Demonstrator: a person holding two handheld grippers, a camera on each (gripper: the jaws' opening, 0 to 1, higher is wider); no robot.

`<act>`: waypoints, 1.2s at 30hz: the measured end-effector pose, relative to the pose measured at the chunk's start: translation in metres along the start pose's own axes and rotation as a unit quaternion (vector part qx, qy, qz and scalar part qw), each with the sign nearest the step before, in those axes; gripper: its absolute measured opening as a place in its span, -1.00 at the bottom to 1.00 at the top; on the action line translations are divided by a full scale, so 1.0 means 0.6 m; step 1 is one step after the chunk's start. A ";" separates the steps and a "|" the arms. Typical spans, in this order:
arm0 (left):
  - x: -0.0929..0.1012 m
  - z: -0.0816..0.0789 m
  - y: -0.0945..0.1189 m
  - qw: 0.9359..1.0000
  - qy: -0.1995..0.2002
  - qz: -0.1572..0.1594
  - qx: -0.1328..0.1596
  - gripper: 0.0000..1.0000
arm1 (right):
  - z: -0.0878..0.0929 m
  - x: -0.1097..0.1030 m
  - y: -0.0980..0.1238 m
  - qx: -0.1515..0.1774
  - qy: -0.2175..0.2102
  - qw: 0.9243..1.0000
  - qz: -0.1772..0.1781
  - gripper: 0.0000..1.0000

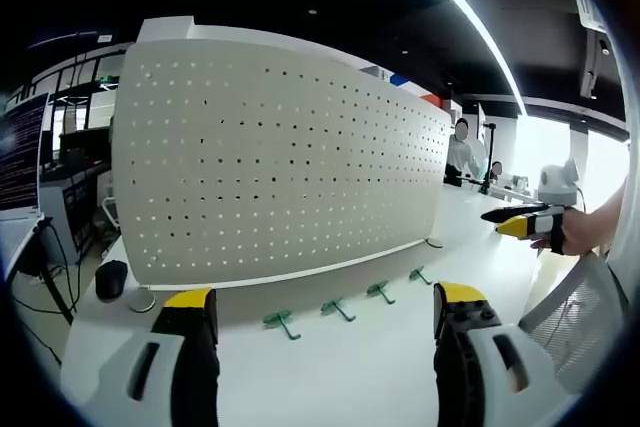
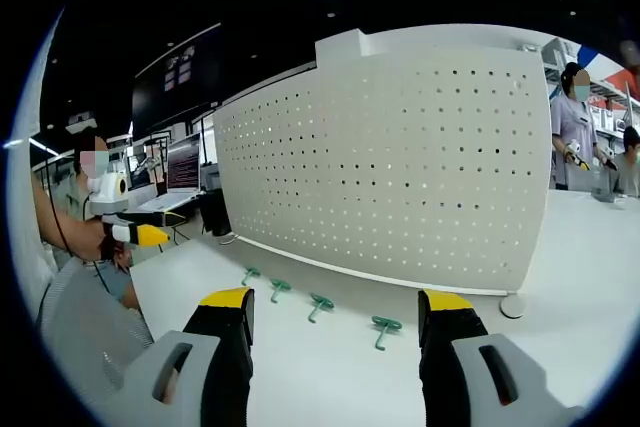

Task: Insert the hook assembly into the mounting plate slot until the hook locks in place.

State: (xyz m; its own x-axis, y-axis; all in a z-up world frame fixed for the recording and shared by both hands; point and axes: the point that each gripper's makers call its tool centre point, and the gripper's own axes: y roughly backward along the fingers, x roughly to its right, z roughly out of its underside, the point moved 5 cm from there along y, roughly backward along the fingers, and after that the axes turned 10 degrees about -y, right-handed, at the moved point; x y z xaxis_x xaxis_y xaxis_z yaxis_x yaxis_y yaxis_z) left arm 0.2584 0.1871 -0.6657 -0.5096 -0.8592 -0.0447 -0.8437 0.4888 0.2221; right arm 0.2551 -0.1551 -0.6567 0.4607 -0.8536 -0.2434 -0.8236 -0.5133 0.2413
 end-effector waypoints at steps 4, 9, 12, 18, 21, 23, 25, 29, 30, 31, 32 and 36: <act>0.001 0.001 0.000 1.000 -0.002 0.001 0.000 0.83 | 0.001 0.001 0.000 0.000 -0.001 1.000 0.000 0.29; 0.001 0.000 0.000 1.000 0.001 -0.001 0.002 0.83 | 0.001 -0.001 0.000 -0.001 0.002 1.000 -0.001 0.29; 0.000 -0.001 0.001 1.000 0.000 -0.001 0.003 0.83 | 0.001 0.000 0.000 -0.001 0.002 1.000 -0.001 0.29; -0.001 -0.001 0.001 1.000 -0.001 -0.001 0.003 0.83 | 0.000 -0.001 0.000 0.001 0.003 1.000 -0.001 0.29; -0.001 -0.005 0.000 1.000 -0.004 0.001 0.004 0.83 | -0.003 -0.003 0.000 0.002 0.005 1.000 -0.001 0.29; -0.002 -0.005 -0.002 1.000 -0.005 0.002 0.003 0.83 | -0.004 -0.003 -0.001 0.002 0.005 1.000 -0.001 0.29; -0.004 -0.005 -0.004 1.000 -0.010 0.001 0.001 0.83 | -0.005 -0.004 -0.002 0.002 0.005 1.000 -0.002 0.29; -0.009 -0.003 -0.009 1.000 -0.015 0.005 -0.004 0.83 | -0.005 -0.004 -0.004 0.002 0.007 1.000 -0.003 0.29; -0.010 -0.003 -0.010 1.000 -0.017 0.006 -0.006 0.82 | -0.004 -0.003 -0.005 0.001 0.007 1.000 -0.004 0.28; -0.011 -0.003 -0.012 1.000 -0.020 0.007 -0.008 0.82 | -0.004 -0.003 -0.005 0.001 0.008 1.000 -0.004 0.28; -0.013 -0.003 -0.013 1.000 -0.021 0.008 -0.009 0.82 | -0.004 -0.003 -0.006 0.001 0.007 1.000 -0.005 0.28; -0.020 -0.002 -0.020 0.999 -0.026 0.013 -0.014 0.80 | -0.004 -0.004 -0.006 0.001 0.007 1.000 -0.006 0.28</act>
State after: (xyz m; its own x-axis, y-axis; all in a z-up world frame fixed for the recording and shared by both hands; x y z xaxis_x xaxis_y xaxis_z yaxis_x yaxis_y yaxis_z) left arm 0.2746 0.1913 -0.6667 -0.5406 -0.8366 -0.0891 -0.8250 0.5064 0.2508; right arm 0.2578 -0.1512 -0.6544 0.4753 -0.8481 -0.2339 -0.8183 -0.5239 0.2367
